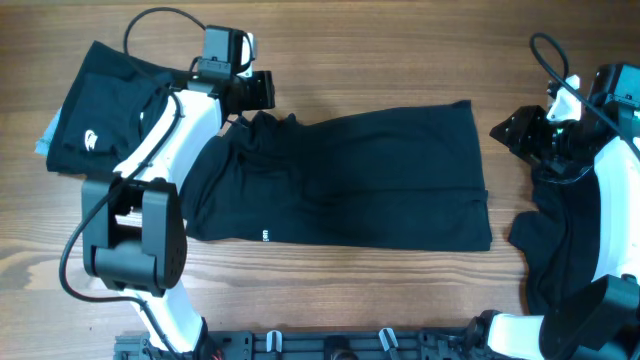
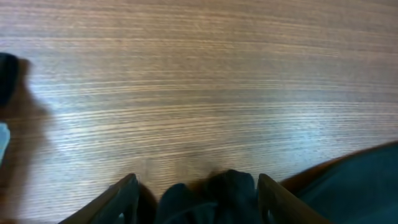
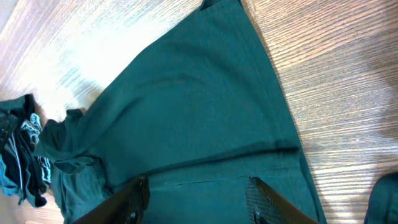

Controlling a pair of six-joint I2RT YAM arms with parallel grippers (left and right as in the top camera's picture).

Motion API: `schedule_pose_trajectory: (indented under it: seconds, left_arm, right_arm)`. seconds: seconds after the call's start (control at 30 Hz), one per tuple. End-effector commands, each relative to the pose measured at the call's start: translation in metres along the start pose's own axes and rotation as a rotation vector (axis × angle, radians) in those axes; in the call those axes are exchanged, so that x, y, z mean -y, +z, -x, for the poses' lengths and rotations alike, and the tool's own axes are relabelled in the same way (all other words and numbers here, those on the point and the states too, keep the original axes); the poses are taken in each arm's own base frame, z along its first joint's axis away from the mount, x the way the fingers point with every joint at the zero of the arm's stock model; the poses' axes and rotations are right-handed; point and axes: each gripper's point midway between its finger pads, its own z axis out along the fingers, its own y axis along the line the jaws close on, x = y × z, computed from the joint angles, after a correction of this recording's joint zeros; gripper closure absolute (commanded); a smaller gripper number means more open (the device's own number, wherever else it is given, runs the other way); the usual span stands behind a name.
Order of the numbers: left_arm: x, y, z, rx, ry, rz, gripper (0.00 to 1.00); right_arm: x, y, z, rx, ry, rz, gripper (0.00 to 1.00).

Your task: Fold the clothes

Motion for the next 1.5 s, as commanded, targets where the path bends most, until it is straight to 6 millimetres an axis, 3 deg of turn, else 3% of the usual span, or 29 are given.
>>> schedule_pose_trajectory:
  seconds: [0.0, 0.13, 0.17, 0.23, 0.33, 0.37, 0.6, 0.67, 0.77, 0.93, 1.0, 1.07, 1.2, 1.23, 1.3, 1.37, 1.47]
  left_arm:
    - [-0.009, 0.02, -0.019, -0.075, 0.006, 0.025, 0.39]
    - [-0.006, 0.039, -0.04, -0.155, -0.006, -0.017, 0.45]
    - [-0.006, 0.039, -0.04, -0.152, -0.006, -0.018, 0.51]
    - [-0.006, 0.04, -0.034, -0.13, -0.005, -0.021, 0.77]
    - [-0.006, 0.04, -0.028, -0.106, -0.003, -0.026, 0.95]
    - [-0.004, 0.039, -0.019, -0.073, 0.001, -0.034, 0.96]
    - [0.019, 0.013, 0.063, 0.154, 0.034, -0.089, 0.96]
    - [0.024, 0.005, 0.079, 0.197, 0.04, -0.099, 0.96]
    - [0.026, 0.002, 0.085, 0.217, 0.043, -0.104, 0.94]
    - [0.028, -0.005, 0.086, 0.218, 0.066, -0.105, 0.96]
    - [0.029, -0.013, 0.076, 0.173, 0.061, -0.105, 0.96]
    - [0.035, -0.018, 0.052, 0.076, 0.056, -0.134, 0.96]
    - [0.037, -0.022, -0.032, -0.262, -0.001, -0.095, 0.88]
    - [0.035, -0.024, -0.042, -0.3, 0.002, -0.074, 0.86]
    - [0.022, -0.032, -0.04, -0.284, 0.018, 0.006, 0.81]
    - [0.005, -0.041, -0.015, -0.182, 0.022, 0.086, 0.73]
    - [-0.012, -0.038, 0.004, -0.109, 0.011, 0.139, 0.64]
  right_arm:
    - [0.0, 0.002, 0.003, -0.002, -0.023, -0.002, 0.45]
    - [0.0, 0.002, 0.003, -0.002, -0.022, -0.002, 0.45]
    - [0.0, 0.002, 0.002, -0.002, -0.022, -0.002, 0.45]
    - [0.0, 0.002, 0.002, -0.002, -0.02, -0.002, 0.45]
    - [0.0, 0.002, 0.003, -0.002, -0.02, -0.002, 0.45]
    - [0.0, 0.002, 0.003, -0.002, -0.02, -0.002, 0.45]
    - [0.0, 0.002, 0.002, -0.002, -0.02, -0.002, 0.46]
    - [0.0, 0.002, 0.003, -0.002, -0.02, -0.002, 0.46]
    - [0.0, 0.002, 0.003, 0.0, -0.021, -0.001, 0.46]
    - [0.0, 0.002, 0.003, 0.0, -0.021, -0.001, 0.46]
    - [0.0, 0.002, 0.004, 0.003, -0.023, -0.001, 0.45]
    - [-0.001, 0.002, 0.005, 0.008, -0.025, 0.0, 0.46]
    - [-0.001, 0.002, 0.005, 0.01, -0.026, 0.0, 0.45]
    - [-0.001, 0.002, 0.006, 0.012, -0.027, 0.001, 0.45]
    - [-0.001, 0.002, 0.008, 0.02, -0.031, 0.002, 0.45]
    - [-0.001, 0.002, 0.007, 0.017, -0.029, 0.002, 0.45]
    - [-0.001, 0.002, 0.008, 0.018, -0.029, 0.002, 0.45]
